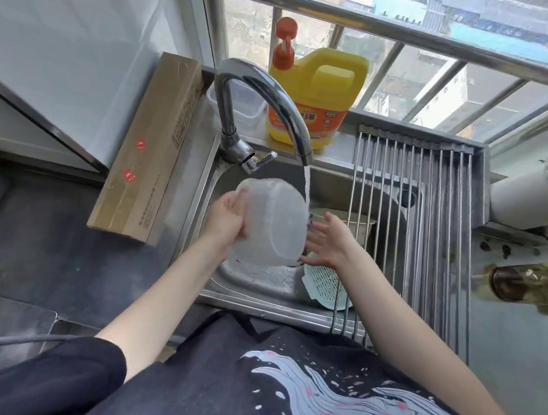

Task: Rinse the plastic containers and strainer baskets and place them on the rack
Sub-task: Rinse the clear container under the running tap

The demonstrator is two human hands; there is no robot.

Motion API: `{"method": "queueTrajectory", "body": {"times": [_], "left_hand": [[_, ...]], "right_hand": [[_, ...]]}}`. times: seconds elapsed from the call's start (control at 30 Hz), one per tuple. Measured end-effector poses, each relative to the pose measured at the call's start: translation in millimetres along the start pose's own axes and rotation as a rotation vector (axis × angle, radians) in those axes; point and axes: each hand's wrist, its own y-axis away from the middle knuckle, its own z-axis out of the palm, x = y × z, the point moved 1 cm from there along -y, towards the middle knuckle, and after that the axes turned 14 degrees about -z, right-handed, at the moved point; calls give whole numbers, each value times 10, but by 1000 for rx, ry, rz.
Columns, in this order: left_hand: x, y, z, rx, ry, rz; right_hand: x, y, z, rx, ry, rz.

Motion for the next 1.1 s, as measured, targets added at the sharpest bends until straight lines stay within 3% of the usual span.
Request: {"method": "queueTrajectory", "body": {"times": [0.1, 0.17, 0.3, 0.37, 0.47, 0.57, 0.63, 0.73, 0.83, 0.9, 0.97, 1.03, 1.1], "left_hand": [[64, 118, 151, -58, -347, 277], [79, 144, 261, -56, -742, 515], [27, 217, 438, -86, -1353, 1223], [-25, 223, 463, -74, -1472, 1447], [-51, 142, 439, -89, -1459, 1594], [-47, 68, 377, 0, -1422, 1488], [-78, -47, 283, 109, -1352, 1319], [-158, -100, 124, 62, -1116, 831], [-231, -54, 82, 28, -611, 423], [-226, 2, 107, 32, -351, 188], [-198, 77, 190, -129, -205, -138], [-171, 168, 279, -280, -188, -359], [-187, 153, 302, -295, -227, -450]], "right_hand": [[-24, 25, -103, -27, 61, -94], [-49, 50, -168, -67, 53, -133], [-142, 78, -295, -116, 205, -210], [-187, 101, -334, -121, 324, -285], [-207, 128, -360, -81, 467, -418], [-166, 155, -337, 39, 495, -527], [-141, 194, -326, 167, 524, -678], [-66, 265, -340, 330, 722, -923], [58, 304, -390, 431, 847, -1011], [127, 325, -404, 424, 811, -1037], [204, 355, -395, 365, 784, -1064], [289, 383, -402, 299, 770, -1103], [370, 387, -451, 247, 729, -1142]]}}
